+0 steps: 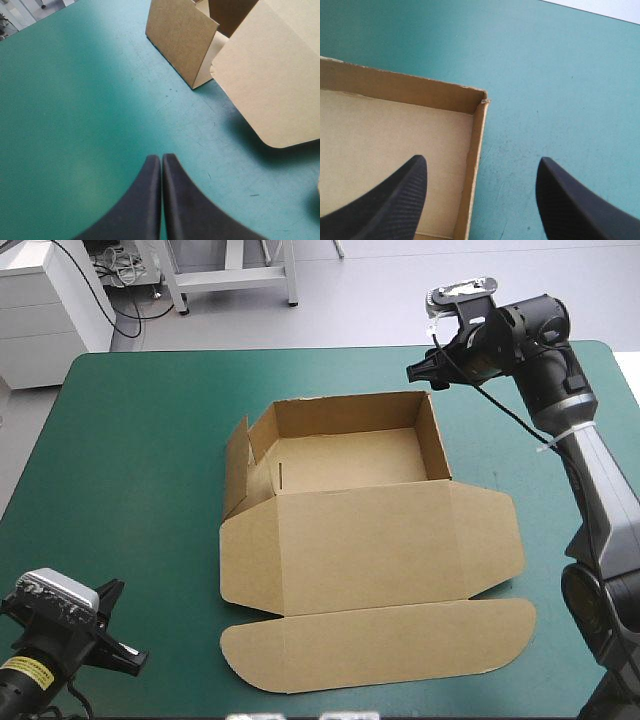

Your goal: Fold the box

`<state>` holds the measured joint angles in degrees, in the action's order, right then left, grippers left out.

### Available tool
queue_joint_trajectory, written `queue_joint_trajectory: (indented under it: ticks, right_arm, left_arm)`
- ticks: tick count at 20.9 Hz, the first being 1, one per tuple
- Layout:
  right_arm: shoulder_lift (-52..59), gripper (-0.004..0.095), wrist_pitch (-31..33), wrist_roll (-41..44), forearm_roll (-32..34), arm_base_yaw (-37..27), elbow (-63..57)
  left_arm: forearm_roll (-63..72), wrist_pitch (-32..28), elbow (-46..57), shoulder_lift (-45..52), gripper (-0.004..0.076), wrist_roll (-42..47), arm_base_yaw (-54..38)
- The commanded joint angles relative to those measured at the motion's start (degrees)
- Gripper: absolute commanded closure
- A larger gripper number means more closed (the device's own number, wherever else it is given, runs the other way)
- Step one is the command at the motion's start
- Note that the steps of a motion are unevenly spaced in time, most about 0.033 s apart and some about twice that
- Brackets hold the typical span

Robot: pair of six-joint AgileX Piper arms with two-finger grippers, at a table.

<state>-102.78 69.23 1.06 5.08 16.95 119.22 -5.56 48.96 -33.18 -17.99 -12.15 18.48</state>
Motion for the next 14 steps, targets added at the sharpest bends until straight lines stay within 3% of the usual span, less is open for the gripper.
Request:
queue_joint_trajectory:
  ticks: [1, 6, 14]
  right_arm:
    - [2.4, 0.0314, -2.1, -0.4, 0.1, -0.1, -3.0]
    - [1.5, 0.0314, -3.6, -1.1, 0.6, -0.1, -12.6]
    - [-8.5, 0.0347, -5.3, -0.2, -0.5, -0.1, -14.1]
  left_arm:
    - [2.9, -2.6, -1.5, -0.4, 0.0731, 0.8, 0.2]
    - [3.4, -2.1, -1.5, -0.4, 0.0731, 0.8, 0.2]
    - [3.7, -1.6, -1.5, -0.4, 0.0731, 0.8, 0.2]
